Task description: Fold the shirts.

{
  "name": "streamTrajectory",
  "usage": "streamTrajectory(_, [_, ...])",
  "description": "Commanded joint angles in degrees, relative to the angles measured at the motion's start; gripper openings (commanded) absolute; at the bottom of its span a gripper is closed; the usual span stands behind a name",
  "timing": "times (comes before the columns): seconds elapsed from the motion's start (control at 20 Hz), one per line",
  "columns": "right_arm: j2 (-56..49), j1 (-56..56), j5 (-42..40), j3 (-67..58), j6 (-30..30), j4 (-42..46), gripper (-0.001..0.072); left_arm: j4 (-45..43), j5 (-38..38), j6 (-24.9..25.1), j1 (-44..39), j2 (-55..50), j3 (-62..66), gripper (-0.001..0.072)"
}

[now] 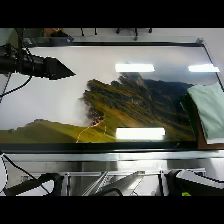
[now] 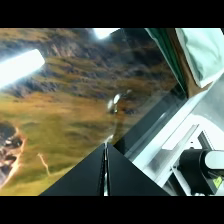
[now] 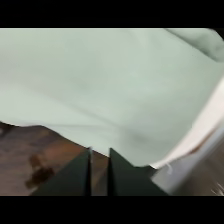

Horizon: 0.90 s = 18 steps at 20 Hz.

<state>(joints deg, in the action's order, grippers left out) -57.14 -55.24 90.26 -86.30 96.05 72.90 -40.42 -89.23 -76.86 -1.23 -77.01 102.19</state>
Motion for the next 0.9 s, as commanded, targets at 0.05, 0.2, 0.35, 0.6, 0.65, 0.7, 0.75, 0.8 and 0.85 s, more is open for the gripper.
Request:
streamTrajectory(0.05, [0.87, 0.66, -8.94, -6.36, -3.04, -27.85, 0.0019, 0.11, 4.33, 0.33, -0.02, 1.77, 0.0, 0.0014])
streamTrajectory(0.2, [3.85, 10.73, -10.43, -5.22, -8.44, -32.92, 0.0018, -0.26, 4.2, -0.37, -0.07, 5.75, -1.57, 0.0014])
streamTrajectory(0.35, [11.23, 28.68, -11.47, 5.57, -12.35, -25.88, 0.0019, -0.59, 5.92, -0.52, -2.58, 15.32, -15.32, 0.0014])
streamTrajectory(0.6, [28.94, 60.04, -23.3, 43.17, -12.37, -17.57, 0.0018, -0.81, 17.97, 0.5, -10.93, 39.15, -54.49, 0.0013])
streamTrajectory(0.65, [30.97, 63.17, -27.06, 47.95, -10.54, -17.57, 0.0019, -0.7, 19.93, 0.15, -11.63, 42.62, -59.87, 0.0013])
streamTrajectory(0.7, [31.87, 64.72, -28.94, 50.38, -9.09, -17.59, 0.0019, -0.42, 20.24, -0.15, -11.67, 45.29, -63.73, 0.0013])
streamTrajectory(0.75, [32.09, 65.37, -29.18, 51.25, -9.05, -17.59, 0.0019, -0.46, 20.15, -0.59, -11.67, 47.15, -66.49, 0.0013])
streamTrajectory(0.8, [32.0, 65.42, -29.03, 51.25, -9.05, -17.77, 0.0019, -0.44, 20.17, -1.2, -11.67, 48.48, -68.24, 0.0013])
streamTrajectory(0.85, [32.02, 65.42, -29.05, 51.25, -9.07, -18.08, 0.0019, -0.44, 20.2, -1.22, -11.67, 49.46, -69.31, 0.0013])
